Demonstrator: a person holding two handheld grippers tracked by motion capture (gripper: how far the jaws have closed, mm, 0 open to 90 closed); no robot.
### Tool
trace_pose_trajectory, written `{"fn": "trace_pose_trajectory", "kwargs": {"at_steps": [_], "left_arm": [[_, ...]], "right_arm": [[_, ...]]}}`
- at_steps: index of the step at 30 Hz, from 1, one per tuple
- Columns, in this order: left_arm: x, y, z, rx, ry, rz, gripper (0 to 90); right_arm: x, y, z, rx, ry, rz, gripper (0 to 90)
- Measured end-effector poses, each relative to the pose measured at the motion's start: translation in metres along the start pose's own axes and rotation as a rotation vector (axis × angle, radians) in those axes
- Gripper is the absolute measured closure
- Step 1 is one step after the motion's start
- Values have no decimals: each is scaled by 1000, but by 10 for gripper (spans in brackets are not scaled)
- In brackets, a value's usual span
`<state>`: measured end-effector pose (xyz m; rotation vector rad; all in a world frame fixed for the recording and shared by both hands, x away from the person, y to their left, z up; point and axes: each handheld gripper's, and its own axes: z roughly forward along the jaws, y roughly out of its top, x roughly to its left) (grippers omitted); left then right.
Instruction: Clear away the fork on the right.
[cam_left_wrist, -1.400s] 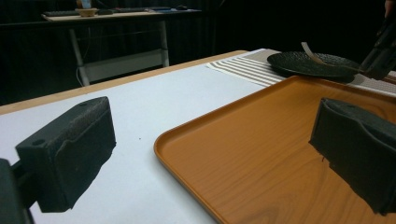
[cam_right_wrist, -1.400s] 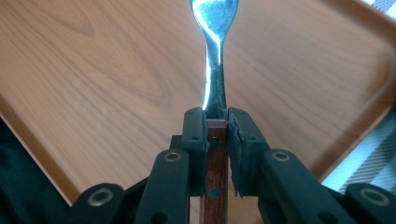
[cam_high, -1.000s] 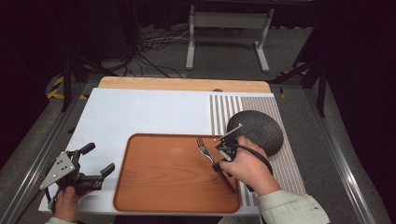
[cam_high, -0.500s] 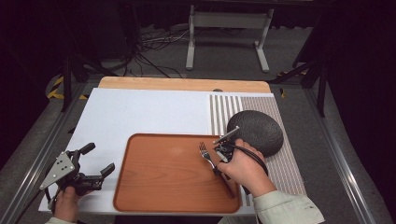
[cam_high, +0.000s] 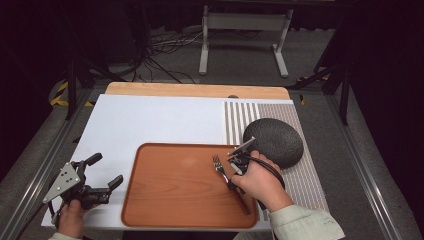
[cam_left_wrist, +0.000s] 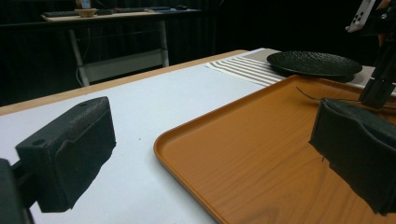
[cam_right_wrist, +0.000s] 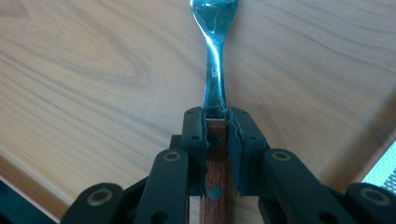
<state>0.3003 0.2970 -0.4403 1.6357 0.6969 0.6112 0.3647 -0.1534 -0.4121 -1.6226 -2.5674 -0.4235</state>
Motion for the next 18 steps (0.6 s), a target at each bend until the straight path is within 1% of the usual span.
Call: {"fn": "trace_pose_trajectory", "kwargs": {"at_steps": [4, 7, 8, 9, 15, 16, 18], "left_arm": [[1, 0, 0, -3, 5, 2, 8], [0, 0, 0, -4, 3, 2, 8], [0, 0, 0, 0, 0, 0, 8], [0, 0, 0, 0, -1, 1, 8], [0, 0, 0, -2, 2, -4, 8], [0, 0, 0, -2, 2, -2, 8], [0, 0, 0, 1, -1, -2, 8]], "right_arm": [[0, 0, 0, 3, 1, 4, 781], [0, 0, 0, -5, 6, -2, 768], [0, 0, 1, -12, 11, -9, 733], [0, 0, 1, -27, 22, -5, 689], [1, 1, -4, -82, 24, -40, 565], [1, 1, -5, -101, 22, -44, 521], [1, 2, -8, -152, 27, -71, 422]]}}
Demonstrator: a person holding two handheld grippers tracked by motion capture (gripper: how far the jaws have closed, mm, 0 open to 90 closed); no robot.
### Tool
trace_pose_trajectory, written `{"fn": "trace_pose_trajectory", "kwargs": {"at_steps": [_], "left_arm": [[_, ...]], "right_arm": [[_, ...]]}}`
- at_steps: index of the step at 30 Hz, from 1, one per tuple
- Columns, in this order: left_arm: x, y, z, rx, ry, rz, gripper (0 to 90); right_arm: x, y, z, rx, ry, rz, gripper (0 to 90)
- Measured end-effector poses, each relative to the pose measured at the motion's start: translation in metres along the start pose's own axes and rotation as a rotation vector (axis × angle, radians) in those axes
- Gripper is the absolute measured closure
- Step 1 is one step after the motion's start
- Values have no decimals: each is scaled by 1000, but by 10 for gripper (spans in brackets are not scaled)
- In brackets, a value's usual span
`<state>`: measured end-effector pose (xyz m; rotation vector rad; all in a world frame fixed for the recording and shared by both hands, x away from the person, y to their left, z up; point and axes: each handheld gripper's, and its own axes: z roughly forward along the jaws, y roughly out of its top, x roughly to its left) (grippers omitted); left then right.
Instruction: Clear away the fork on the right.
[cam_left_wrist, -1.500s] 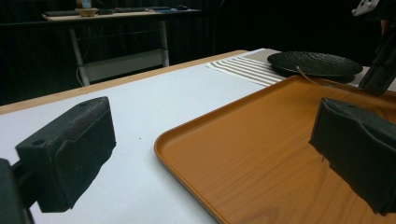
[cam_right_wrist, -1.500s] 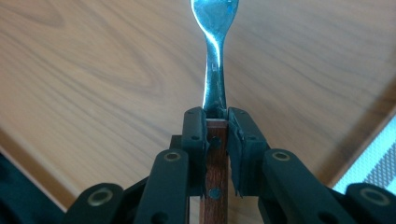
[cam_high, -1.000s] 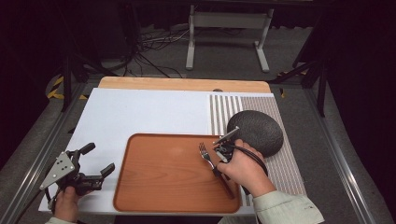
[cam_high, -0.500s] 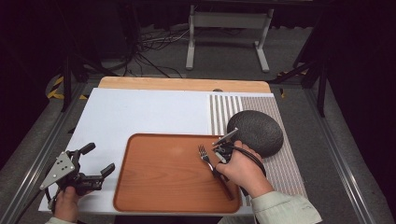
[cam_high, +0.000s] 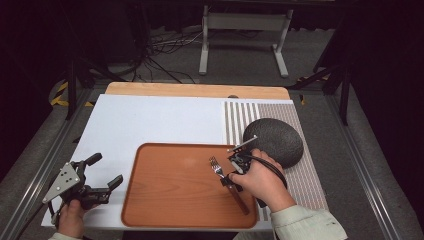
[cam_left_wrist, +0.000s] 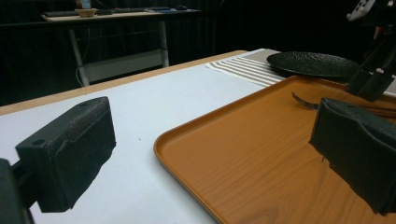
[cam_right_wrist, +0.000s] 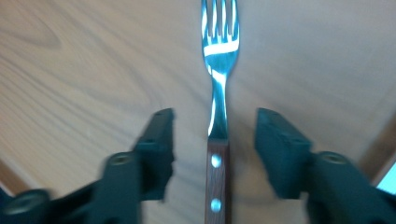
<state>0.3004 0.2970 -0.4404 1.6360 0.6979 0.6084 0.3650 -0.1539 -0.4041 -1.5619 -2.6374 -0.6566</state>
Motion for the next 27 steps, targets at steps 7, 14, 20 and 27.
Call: {"fn": "trace_pose_trajectory", "kwargs": {"at_steps": [7, 14, 20, 27], "left_arm": [[0, 0, 0, -4, 4, -2, 8], [0, 0, 0, -4, 5, -3, 8], [0, 0, 0, -4, 3, -5, 8], [1, 0, 0, 0, 2, -1, 8]], "right_arm": [[2, 3, -7, -154, 23, -103, 206], [4, 6, -8, -251, 65, -187, 205], [5, 10, -6, -298, 86, -239, 406], [2, 13, 2, -320, 104, -261, 757]]}}
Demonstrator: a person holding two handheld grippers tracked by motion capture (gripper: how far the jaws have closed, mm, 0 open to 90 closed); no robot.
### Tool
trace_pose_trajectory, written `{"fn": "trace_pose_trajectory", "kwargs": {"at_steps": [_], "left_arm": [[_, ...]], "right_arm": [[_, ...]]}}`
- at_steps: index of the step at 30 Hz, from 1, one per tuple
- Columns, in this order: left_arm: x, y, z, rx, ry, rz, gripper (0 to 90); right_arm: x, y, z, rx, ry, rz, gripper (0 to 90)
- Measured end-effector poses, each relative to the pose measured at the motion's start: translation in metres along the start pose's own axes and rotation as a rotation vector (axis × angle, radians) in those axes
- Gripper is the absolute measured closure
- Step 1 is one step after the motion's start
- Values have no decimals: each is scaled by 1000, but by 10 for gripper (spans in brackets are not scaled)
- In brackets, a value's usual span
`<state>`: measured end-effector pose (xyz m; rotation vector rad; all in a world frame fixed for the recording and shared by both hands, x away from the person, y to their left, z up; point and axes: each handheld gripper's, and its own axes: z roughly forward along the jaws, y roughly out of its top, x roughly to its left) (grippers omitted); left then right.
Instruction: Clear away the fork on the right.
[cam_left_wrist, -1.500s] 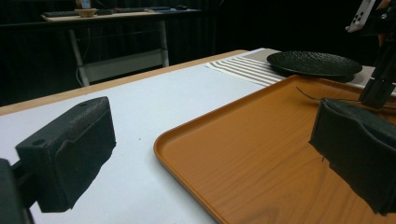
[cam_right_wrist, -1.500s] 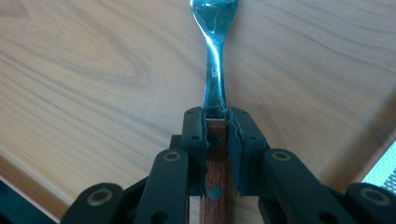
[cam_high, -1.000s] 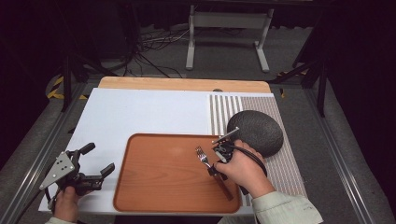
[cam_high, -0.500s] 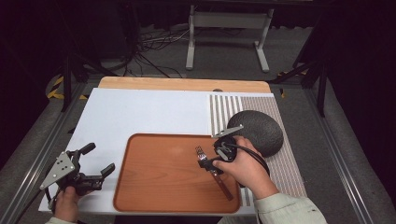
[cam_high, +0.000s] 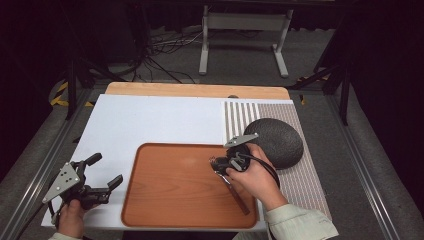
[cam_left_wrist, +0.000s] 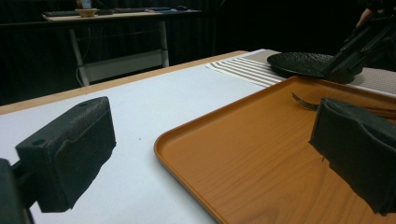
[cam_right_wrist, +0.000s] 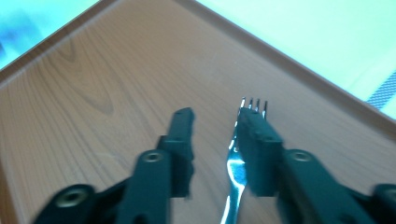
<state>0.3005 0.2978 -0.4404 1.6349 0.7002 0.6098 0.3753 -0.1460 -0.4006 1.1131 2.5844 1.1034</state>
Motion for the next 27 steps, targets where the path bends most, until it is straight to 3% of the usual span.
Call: {"fn": "trace_pose_trajectory", "kwargs": {"at_steps": [4, 15, 27], "left_arm": [[-1, 0, 0, -5, 1, -4, 8], [0, 0, 0, -3, 0, -1, 8], [0, 0, 0, -4, 0, 0, 8]], "right_arm": [[-2, 0, 9, 29, 11, -31, 900], [-4, -7, 37, 94, 4, -62, 900], [-6, -8, 43, 117, -13, -65, 900]]}}
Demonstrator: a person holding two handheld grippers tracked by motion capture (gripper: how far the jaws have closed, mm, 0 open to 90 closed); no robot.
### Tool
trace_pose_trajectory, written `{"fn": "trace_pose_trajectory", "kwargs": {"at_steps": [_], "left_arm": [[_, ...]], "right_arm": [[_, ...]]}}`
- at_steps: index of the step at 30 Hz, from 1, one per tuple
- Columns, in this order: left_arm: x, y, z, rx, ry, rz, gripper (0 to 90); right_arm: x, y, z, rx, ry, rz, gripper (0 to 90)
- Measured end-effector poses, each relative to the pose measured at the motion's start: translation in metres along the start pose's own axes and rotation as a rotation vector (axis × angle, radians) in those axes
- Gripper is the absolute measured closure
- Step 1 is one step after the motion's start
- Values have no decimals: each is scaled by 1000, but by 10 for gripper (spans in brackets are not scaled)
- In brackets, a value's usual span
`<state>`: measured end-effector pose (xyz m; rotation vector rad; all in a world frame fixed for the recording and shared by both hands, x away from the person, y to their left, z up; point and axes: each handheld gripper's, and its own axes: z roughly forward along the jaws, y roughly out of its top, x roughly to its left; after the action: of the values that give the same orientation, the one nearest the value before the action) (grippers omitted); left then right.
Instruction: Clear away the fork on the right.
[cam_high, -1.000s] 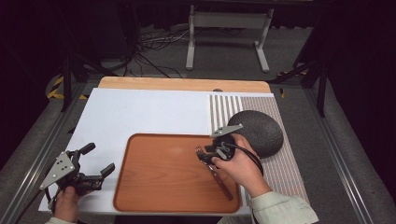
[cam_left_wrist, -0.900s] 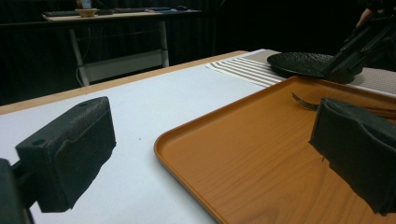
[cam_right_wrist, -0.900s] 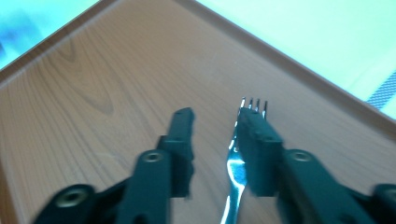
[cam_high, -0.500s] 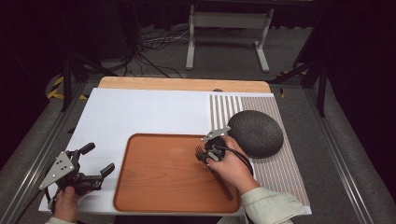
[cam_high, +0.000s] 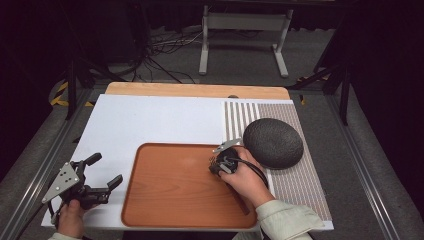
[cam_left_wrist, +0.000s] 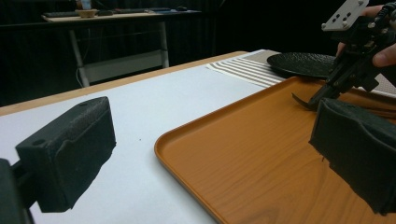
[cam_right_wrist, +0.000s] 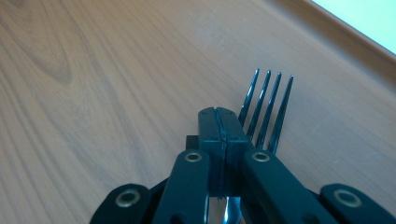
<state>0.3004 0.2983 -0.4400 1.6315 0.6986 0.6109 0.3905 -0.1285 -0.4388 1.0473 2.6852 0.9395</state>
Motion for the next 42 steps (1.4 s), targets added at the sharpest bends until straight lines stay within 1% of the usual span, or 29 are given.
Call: {"fn": "trace_pose_trajectory", "kwargs": {"at_steps": [3, 7, 13, 22, 24, 25, 26, 29, 31, 42], "left_arm": [[0, 0, 0, 0, 0, 1, 8], [0, 0, 0, 0, -1, 3, 8], [0, 0, 0, -1, -1, 2, 8], [0, 0, 0, 0, -1, 2, 8], [0, 0, 0, 0, -1, 2, 8], [0, 0, 0, 1, -1, 2, 8], [0, 0, 0, 0, 0, 0, 8], [0, 0, 0, 1, 0, -1, 8], [0, 0, 0, 3, -2, -2, 8], [0, -1, 1, 7, -5, -1, 8]], "right_arm": [[0, 0, 1, 8, -6, -8, 900], [-1, 0, 1, 10, -13, -3, 900], [-3, 0, 1, 11, -32, -8, 900], [-12, -2, -4, 14, -59, 18, 900], [-13, -3, -4, 14, -61, 13, 900], [-15, -4, -6, 14, -71, 26, 900], [-16, -4, -6, 16, -72, 30, 900], [-19, -5, -8, 14, -82, 27, 900], [-20, -6, -9, 15, -88, 40, 900], [-31, -10, -16, 24, -124, 68, 900]]}}
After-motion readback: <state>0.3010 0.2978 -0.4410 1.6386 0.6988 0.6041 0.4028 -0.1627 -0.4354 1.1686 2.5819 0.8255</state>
